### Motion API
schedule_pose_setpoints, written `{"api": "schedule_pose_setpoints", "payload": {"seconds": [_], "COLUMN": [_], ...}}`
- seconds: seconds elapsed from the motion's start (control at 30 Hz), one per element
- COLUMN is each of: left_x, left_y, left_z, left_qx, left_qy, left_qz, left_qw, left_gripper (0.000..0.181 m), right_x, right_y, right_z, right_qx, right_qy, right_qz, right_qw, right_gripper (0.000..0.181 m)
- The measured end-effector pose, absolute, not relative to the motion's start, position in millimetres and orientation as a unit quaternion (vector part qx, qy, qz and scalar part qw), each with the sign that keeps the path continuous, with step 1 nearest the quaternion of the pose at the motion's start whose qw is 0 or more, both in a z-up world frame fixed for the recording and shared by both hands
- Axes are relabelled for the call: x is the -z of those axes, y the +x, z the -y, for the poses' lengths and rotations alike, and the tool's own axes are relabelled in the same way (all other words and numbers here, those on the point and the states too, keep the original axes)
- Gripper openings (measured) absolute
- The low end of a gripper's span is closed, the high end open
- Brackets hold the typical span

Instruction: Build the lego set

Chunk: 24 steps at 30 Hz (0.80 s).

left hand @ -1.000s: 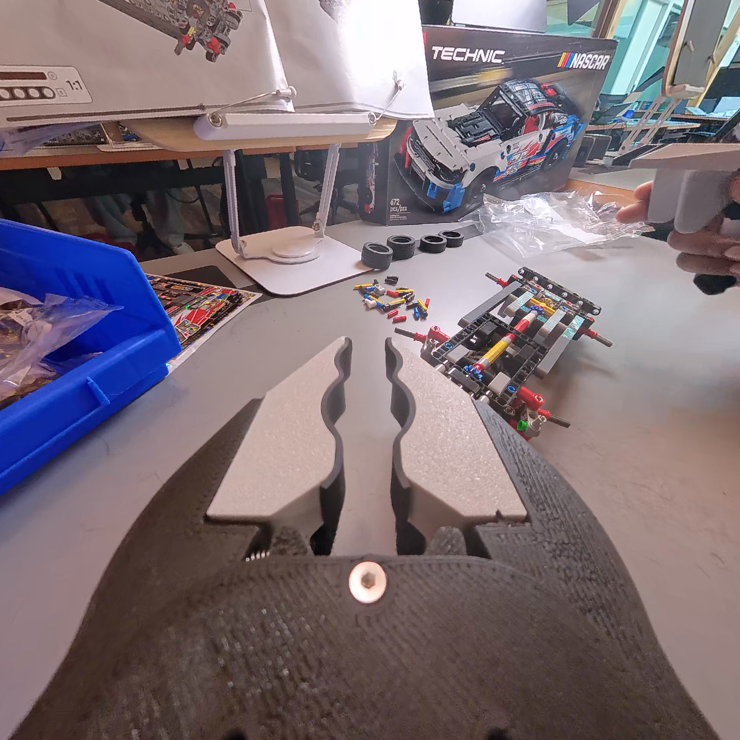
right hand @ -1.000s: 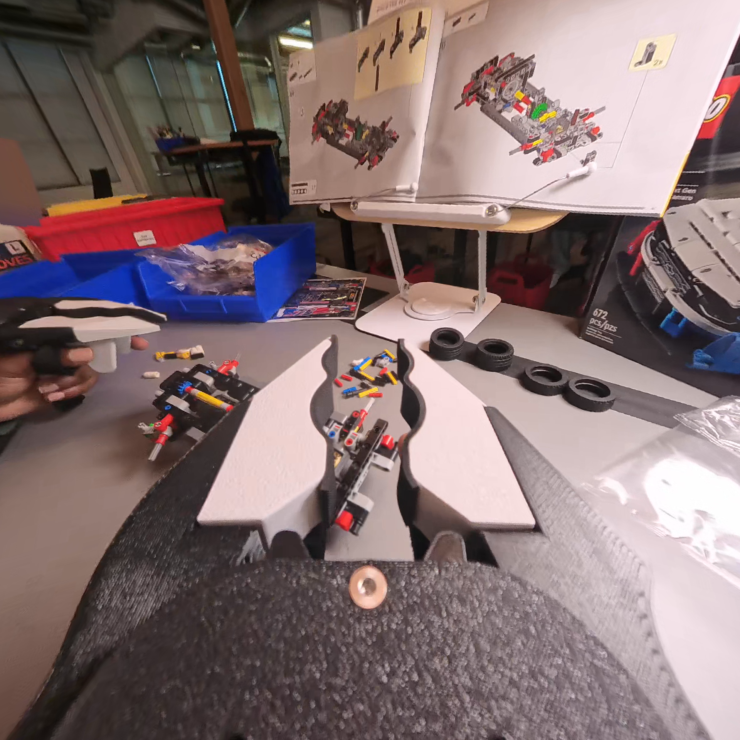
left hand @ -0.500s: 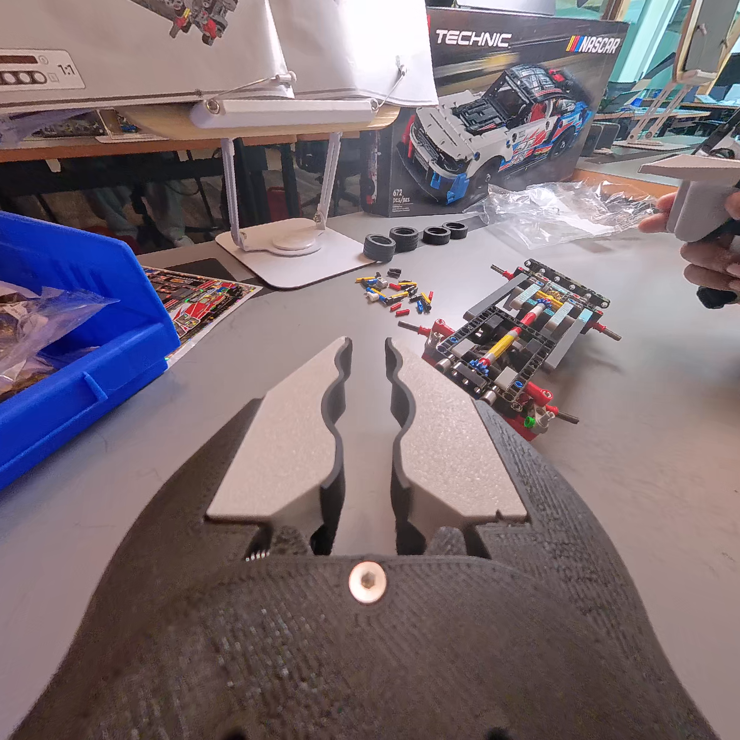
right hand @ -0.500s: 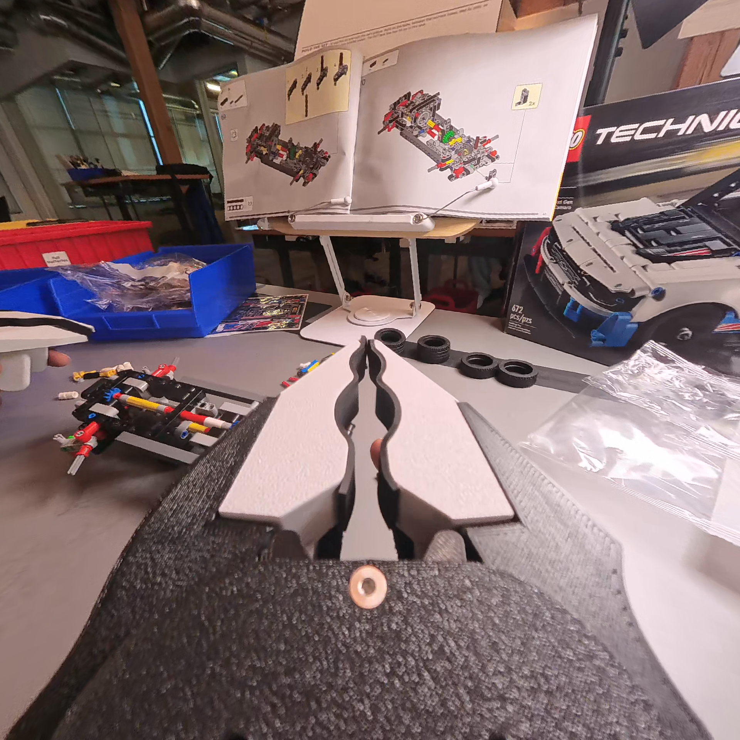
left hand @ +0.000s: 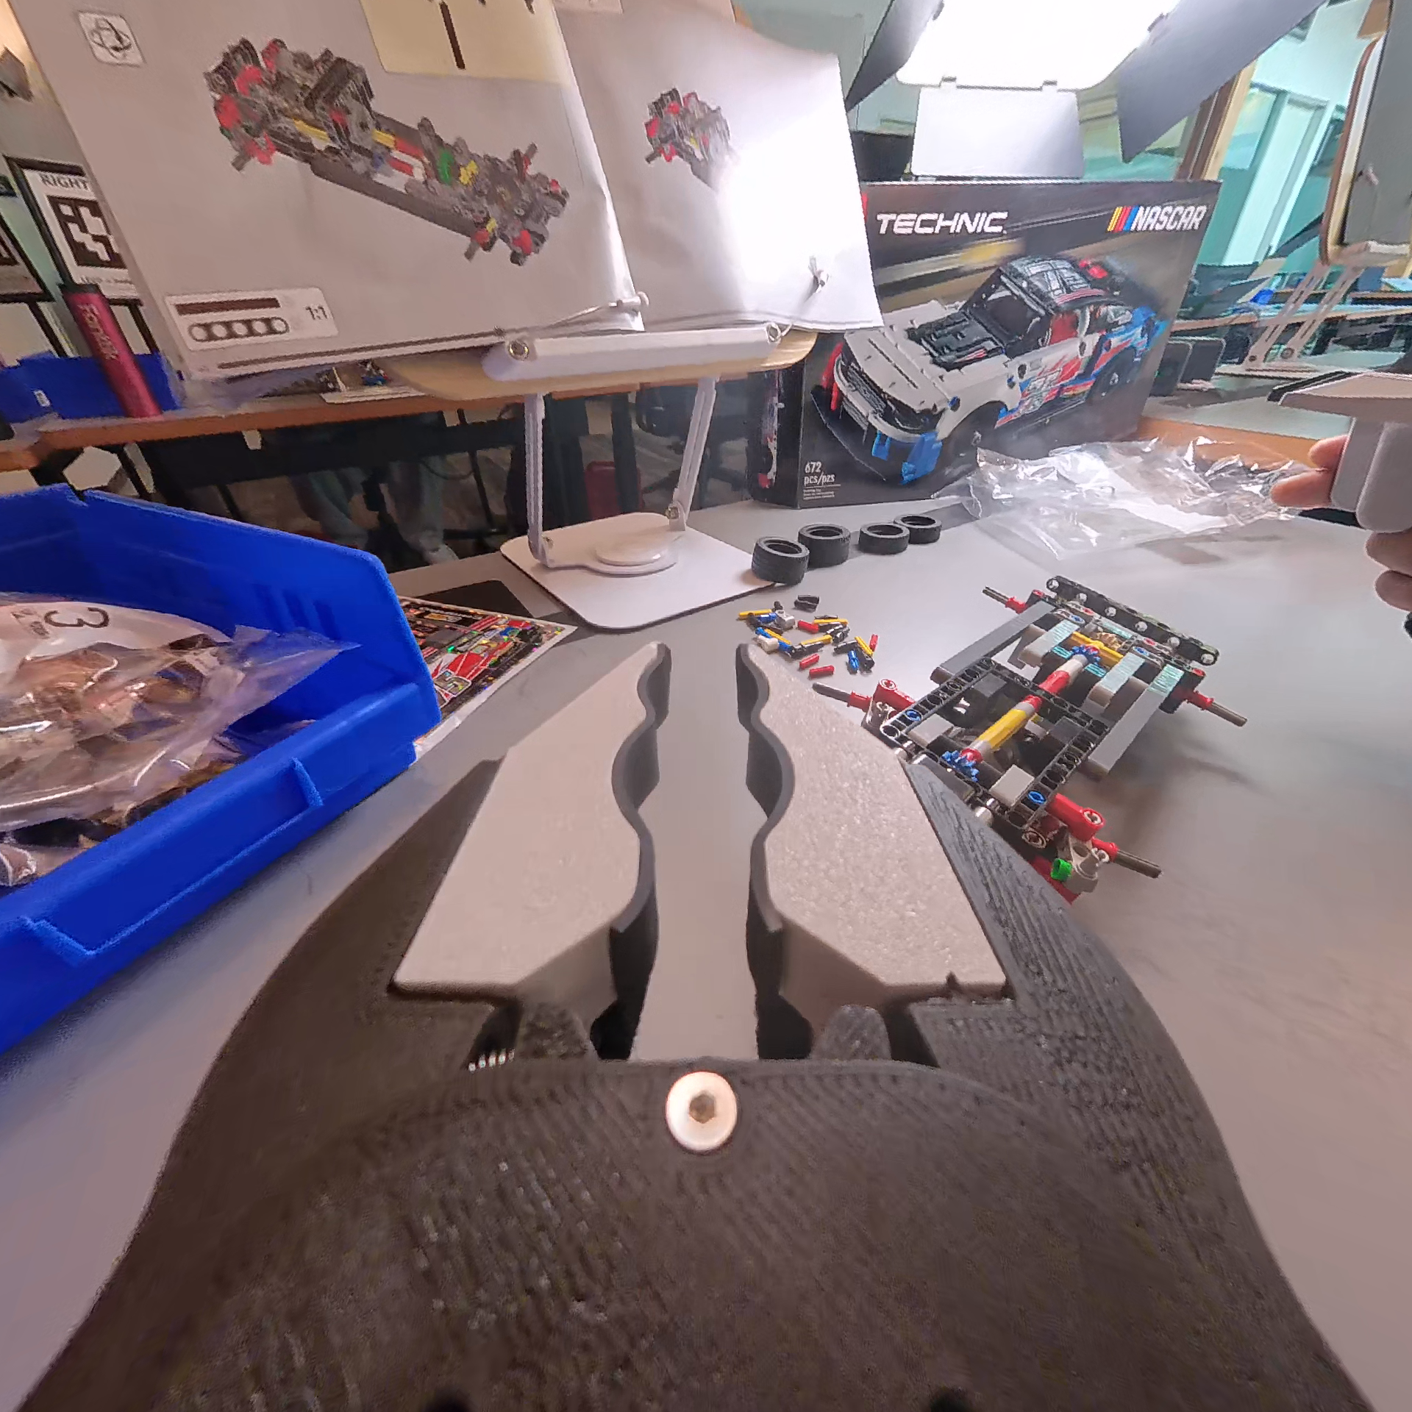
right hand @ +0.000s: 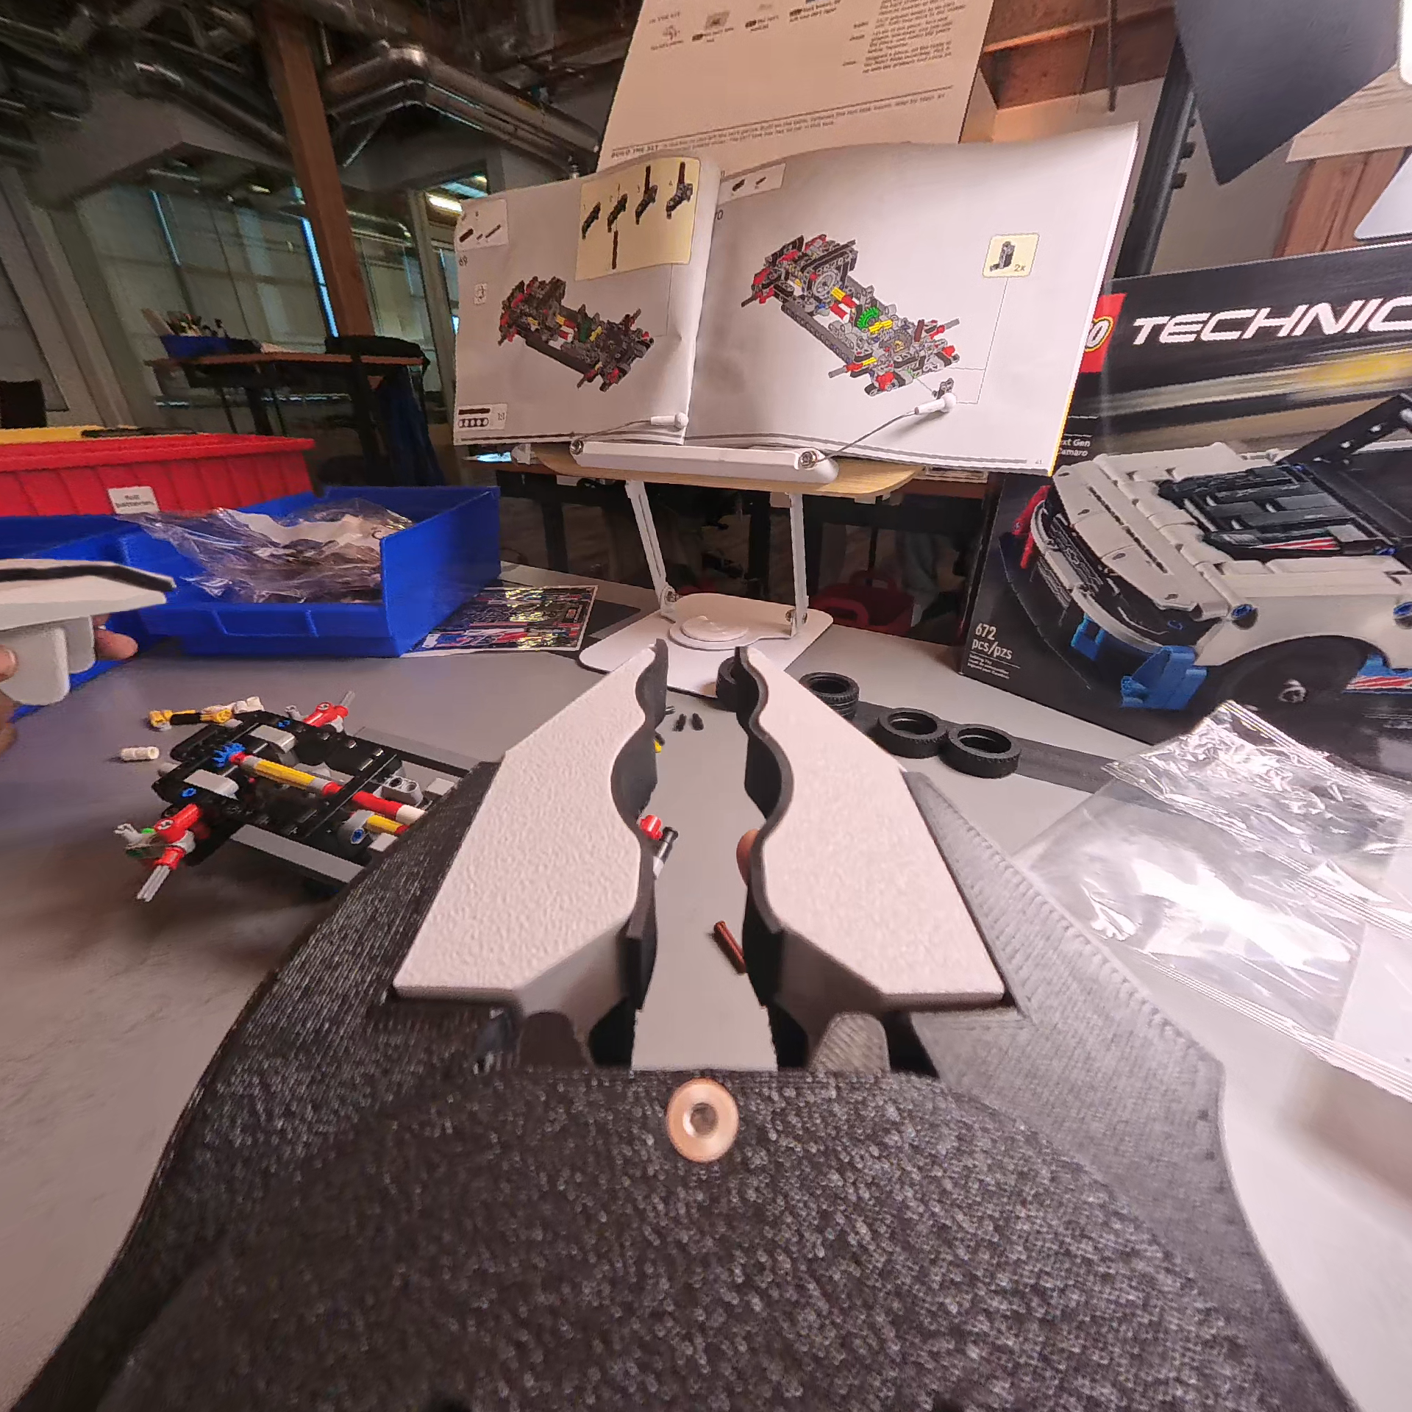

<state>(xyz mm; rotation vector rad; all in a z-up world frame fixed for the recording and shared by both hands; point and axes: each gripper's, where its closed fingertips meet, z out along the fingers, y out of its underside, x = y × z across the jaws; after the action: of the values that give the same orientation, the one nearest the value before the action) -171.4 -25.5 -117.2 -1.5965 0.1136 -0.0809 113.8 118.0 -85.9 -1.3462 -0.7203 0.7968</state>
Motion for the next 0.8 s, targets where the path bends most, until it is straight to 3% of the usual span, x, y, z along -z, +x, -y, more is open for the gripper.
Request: {"api": "schedule_pose_setpoints", "payload": {"seconds": [0.57,0.8], "left_x": [112,63], "left_y": [-171,-188], "left_z": [28,47], "left_qx": [0.032,-0.005], "left_qy": [-0.709,-0.670], "left_qz": [-0.053,-0.049], "left_qw": [0.702,0.740], "left_gripper": [0.016,0.015], "right_x": [93,92], "right_y": [105,104], "right_z": [-110,-106], "right_qx": [-0.345,-0.336], "right_qy": [-0.592,-0.589], "right_qz": [0.345,0.355], "right_qw": [0.642,0.643], "right_gripper": [0.014,0.012]}}
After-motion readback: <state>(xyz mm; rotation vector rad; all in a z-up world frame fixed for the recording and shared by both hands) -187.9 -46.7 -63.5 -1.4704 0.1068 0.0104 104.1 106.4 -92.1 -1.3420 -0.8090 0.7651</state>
